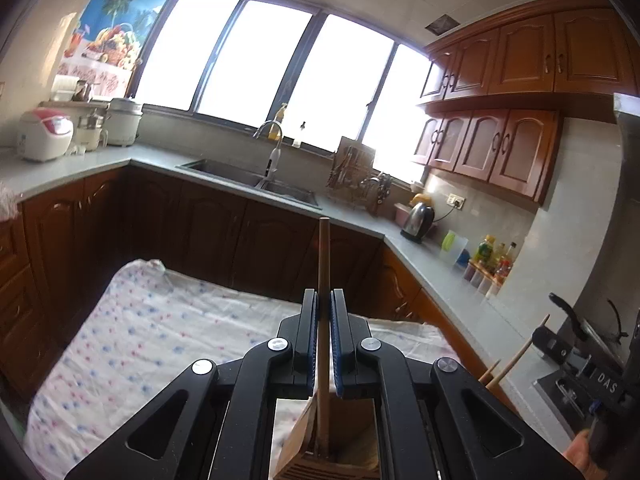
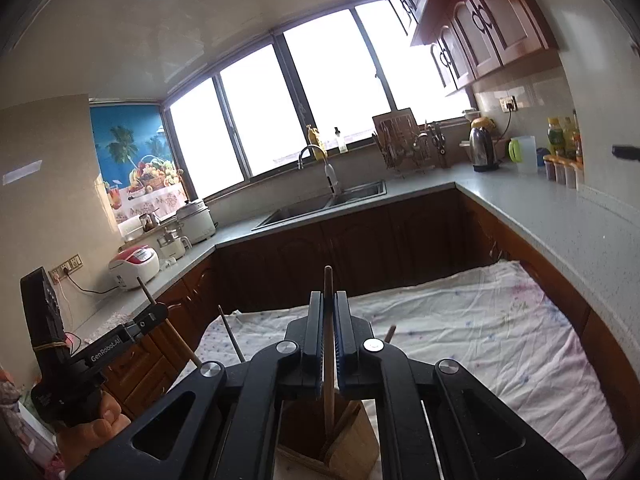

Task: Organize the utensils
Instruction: 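Lower both chopsticks into the holder and open both tools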

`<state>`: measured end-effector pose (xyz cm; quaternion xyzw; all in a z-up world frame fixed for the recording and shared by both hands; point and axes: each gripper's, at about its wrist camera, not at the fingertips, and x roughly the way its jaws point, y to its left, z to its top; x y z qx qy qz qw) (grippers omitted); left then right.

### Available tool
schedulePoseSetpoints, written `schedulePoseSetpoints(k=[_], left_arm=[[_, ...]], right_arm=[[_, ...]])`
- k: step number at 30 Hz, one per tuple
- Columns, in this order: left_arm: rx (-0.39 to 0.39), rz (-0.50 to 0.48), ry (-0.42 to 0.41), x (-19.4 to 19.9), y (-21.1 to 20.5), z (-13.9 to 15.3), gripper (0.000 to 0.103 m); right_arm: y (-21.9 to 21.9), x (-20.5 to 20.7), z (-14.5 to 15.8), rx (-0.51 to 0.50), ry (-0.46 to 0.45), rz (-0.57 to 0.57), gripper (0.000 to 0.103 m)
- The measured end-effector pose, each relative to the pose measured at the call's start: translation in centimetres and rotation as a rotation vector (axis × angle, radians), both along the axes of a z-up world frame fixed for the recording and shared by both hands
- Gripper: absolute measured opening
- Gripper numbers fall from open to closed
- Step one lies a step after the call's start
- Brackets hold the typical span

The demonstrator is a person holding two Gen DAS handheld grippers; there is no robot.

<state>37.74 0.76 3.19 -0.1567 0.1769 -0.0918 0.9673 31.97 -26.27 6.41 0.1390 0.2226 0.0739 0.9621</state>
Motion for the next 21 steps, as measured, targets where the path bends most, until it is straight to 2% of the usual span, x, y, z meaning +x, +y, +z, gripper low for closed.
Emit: schedulePoseSetpoints(k=[6,8,11,21], left_arm=[[0.026,-0.019,0.053,1.5,-1.0,-2.9,0.004],[0.045,-0.037,0.074,2.1,-1.6,-3.6,0.005],[0.061,-0.049,0.1,2.6,-1.3,-3.8,0.005],[0.085,-0.043,0.111,2.8,-0.7,-2.9,0.007]], right_arm=[[0.1,0.3,-2.6,0.013,0.062,-0.001,0.005],[0.0,0.2,-2.9,0.006,0.057,-0.012,0.005],[-0.3,0.4,-2.8,0.016,0.069,-0.017,0.005],[-0.7,0.8,-2.9,0.027,0.098,-0.019,0.005]])
